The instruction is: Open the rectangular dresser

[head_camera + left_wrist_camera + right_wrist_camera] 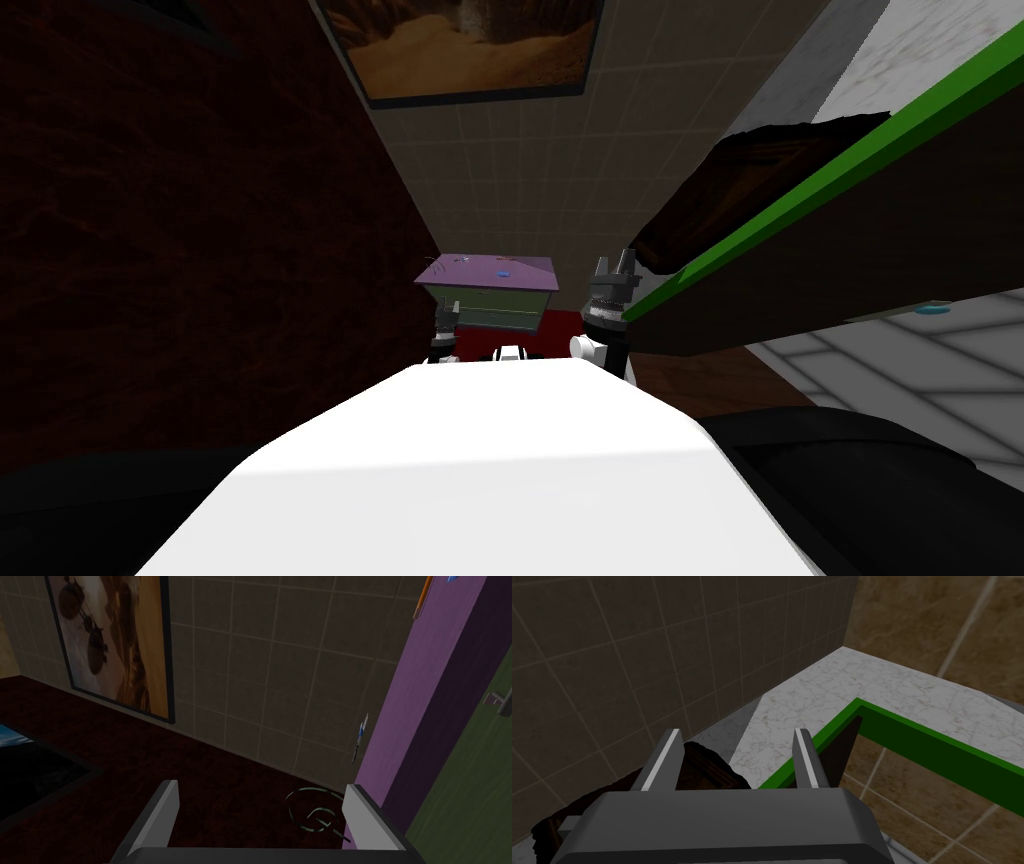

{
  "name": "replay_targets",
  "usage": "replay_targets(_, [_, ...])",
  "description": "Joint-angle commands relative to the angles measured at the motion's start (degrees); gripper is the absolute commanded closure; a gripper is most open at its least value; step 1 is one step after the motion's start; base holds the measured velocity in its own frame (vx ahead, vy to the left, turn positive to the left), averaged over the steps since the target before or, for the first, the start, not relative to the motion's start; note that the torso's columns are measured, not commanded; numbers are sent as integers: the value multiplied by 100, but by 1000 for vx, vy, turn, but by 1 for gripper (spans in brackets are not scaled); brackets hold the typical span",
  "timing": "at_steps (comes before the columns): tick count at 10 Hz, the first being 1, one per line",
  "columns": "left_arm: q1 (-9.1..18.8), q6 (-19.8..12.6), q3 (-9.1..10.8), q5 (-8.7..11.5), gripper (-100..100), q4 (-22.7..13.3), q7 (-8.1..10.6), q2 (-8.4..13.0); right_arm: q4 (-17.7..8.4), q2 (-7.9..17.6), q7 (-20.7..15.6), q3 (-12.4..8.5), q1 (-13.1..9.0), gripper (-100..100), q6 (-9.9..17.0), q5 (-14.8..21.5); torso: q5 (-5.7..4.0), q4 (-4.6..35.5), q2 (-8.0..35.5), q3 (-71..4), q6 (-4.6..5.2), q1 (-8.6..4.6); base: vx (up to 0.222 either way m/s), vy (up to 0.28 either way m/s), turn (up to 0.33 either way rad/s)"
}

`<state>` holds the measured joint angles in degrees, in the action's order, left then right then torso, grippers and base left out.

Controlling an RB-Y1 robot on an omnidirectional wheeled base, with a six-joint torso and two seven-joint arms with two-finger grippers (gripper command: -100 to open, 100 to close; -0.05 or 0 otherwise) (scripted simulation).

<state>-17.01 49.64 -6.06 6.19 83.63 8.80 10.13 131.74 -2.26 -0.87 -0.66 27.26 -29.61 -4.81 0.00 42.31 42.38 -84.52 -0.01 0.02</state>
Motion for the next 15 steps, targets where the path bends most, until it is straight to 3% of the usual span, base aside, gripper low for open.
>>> replay_targets(1, [39,180,-30,5,-100,-357,-8,7,0,0,0,0,0,0,0,0,-1,0,-1,0,1,-3,56,3,-24])
replay_targets(14, [431,1202,-188,32,-100,-2386,-63,-76,0,0,0,0,0,0,0,0,-1,-2,-8,-5,0,-2,65,7,-36])
replay_targets(15, [431,1202,-188,32,-100,-2425,-63,-76,0,0,0,0,0,0,0,0,-1,-3,-12,-7,1,-4,53,1,-23])
